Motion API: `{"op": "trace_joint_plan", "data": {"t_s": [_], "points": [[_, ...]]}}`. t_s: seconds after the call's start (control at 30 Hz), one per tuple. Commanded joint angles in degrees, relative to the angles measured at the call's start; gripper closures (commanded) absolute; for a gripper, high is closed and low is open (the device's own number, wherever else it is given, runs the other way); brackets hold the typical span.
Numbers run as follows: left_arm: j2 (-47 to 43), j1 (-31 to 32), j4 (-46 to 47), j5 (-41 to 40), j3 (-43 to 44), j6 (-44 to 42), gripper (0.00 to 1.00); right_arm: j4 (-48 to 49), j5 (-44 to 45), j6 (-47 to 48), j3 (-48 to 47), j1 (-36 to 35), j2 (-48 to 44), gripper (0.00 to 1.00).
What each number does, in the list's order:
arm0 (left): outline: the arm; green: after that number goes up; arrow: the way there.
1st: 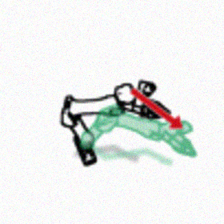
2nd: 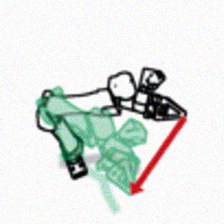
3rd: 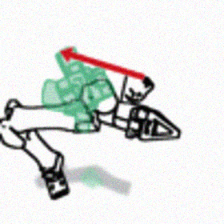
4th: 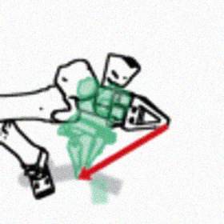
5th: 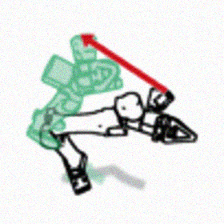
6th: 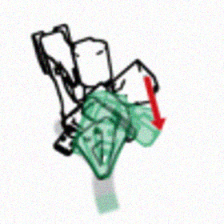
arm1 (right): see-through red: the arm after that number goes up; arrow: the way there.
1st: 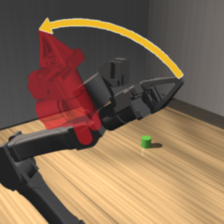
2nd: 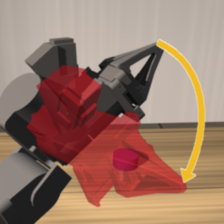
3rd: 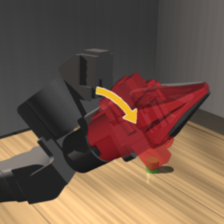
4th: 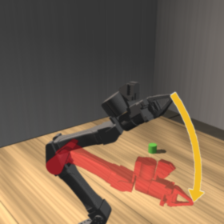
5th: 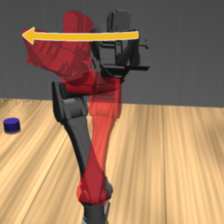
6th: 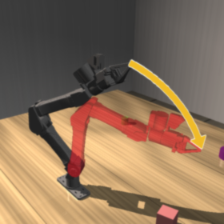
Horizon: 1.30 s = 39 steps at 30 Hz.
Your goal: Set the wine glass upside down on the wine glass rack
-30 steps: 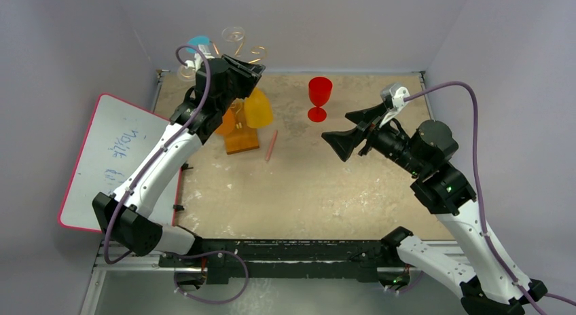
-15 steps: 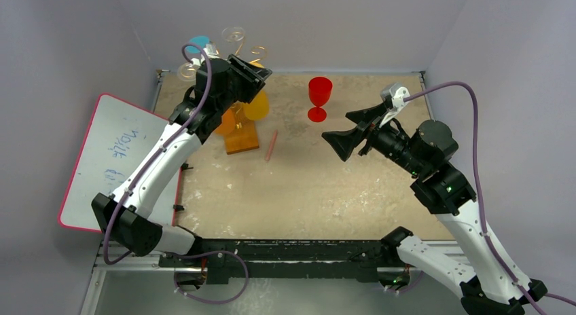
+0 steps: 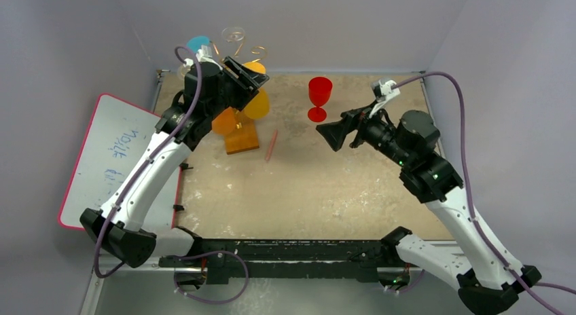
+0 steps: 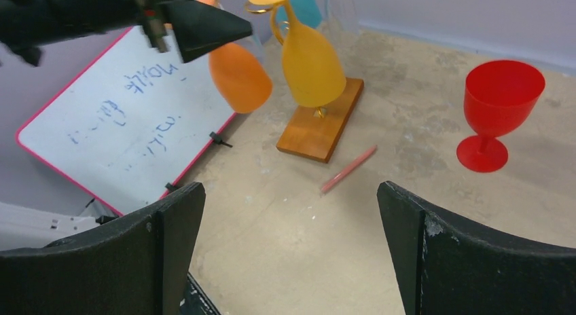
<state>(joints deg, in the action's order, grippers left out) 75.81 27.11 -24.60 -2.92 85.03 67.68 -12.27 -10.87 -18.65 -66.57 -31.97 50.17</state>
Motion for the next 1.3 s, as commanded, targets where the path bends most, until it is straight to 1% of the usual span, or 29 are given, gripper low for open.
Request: {"op": "trace_joint_plan", "data": {"t_s": [0.0,0.13,0.23,0.33,0.4,0.47,0.53,0.63,0.73,0.83,0.87,0.97,1.1,1.27], "points": [[-3.53,0.04,-4.95,0.78,3.76,-6.82,0.44,2.64,3.90,-3.22,-1.58,-0.15,3.26,0.00],[-5.60,0.00,-10.24,-0.52,6.43,-12.74,0.39,2.88,11.67,-3.50,-2.96,-0.14,8.74,0.00],[-7.66,0.04,-12.34,-1.16,6.36,-16.50,0.36,4.27,17.51,-3.07,-4.34,-0.14,13.10,0.00],[-9.96,0.05,-12.71,0.22,5.16,-20.89,0.35,7.70,18.69,3.42,-5.67,0.08,16.94,0.06],[-11.47,0.04,-12.97,1.12,4.49,-24.21,0.35,9.17,18.75,8.91,-7.32,0.32,19.71,0.14],[-13.43,0.04,-13.18,1.84,3.02,-28.34,0.34,9.94,19.37,13.85,-9.23,0.50,22.53,0.26],[-15.59,0.05,-12.91,2.92,0.77,-32.93,0.30,10.83,19.25,18.09,-10.60,0.67,25.38,0.37],[-18.33,0.05,-11.81,6.76,-3.36,-37.78,0.22,9.08,19.54,22.10,-13.87,1.05,30.49,0.45],[-21.10,0.06,-9.35,9.75,-7.96,-39.37,0.18,6.88,18.59,23.94,-17.29,1.79,35.56,0.47],[-23.54,0.05,-6.86,11.00,-11.50,-38.80,0.03,2.25,16.18,25.14,-23.13,2.88,41.54,0.49],[-24.59,0.06,-6.25,11.12,-12.54,-38.48,0.00,1.32,15.67,25.94,-24.44,3.19,43.17,0.49],[-27.37,0.05,-5.13,11.12,-14.72,-38.07,0.00,0.74,15.66,27.56,-26.98,3.97,46.97,0.49],[-30.21,0.01,-5.50,7.53,-15.64,-38.92,0.00,-0.67,13.60,29.04,-29.86,5.66,51.20,0.49],[-31.01,0.05,-6.47,8.32,-15.08,-41.47,0.02,-2.96,11.92,31.21,-32.50,7.02,55.62,0.50]]}}
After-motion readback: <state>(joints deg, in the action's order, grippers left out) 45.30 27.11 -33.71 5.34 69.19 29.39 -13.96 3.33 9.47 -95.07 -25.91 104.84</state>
